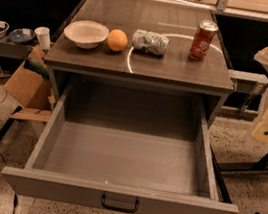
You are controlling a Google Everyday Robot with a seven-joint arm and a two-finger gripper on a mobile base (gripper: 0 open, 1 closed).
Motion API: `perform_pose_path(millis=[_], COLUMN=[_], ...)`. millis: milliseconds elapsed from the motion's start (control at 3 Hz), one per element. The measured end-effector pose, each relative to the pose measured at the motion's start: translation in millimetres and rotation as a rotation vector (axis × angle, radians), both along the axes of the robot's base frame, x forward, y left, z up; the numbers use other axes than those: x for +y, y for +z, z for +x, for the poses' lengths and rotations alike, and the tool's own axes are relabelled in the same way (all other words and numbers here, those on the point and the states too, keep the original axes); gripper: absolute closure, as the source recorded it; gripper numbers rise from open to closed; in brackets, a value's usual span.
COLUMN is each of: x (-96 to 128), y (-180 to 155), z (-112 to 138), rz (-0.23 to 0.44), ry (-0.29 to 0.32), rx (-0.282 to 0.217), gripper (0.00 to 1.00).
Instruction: Close top drawer
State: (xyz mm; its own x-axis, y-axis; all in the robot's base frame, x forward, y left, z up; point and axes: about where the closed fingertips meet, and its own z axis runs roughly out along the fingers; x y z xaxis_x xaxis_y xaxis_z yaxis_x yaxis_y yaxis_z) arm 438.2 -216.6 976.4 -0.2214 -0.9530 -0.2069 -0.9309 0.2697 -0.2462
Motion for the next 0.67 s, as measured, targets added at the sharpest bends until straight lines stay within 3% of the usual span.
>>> perform_pose_path(millis=[333,667], x=[0,18], y=[0,-13], z=[0,2], rz=[0.0,-0.005], ry=[0.0,0.085], rx=[0.0,0.024], gripper=[0.0,0.0])
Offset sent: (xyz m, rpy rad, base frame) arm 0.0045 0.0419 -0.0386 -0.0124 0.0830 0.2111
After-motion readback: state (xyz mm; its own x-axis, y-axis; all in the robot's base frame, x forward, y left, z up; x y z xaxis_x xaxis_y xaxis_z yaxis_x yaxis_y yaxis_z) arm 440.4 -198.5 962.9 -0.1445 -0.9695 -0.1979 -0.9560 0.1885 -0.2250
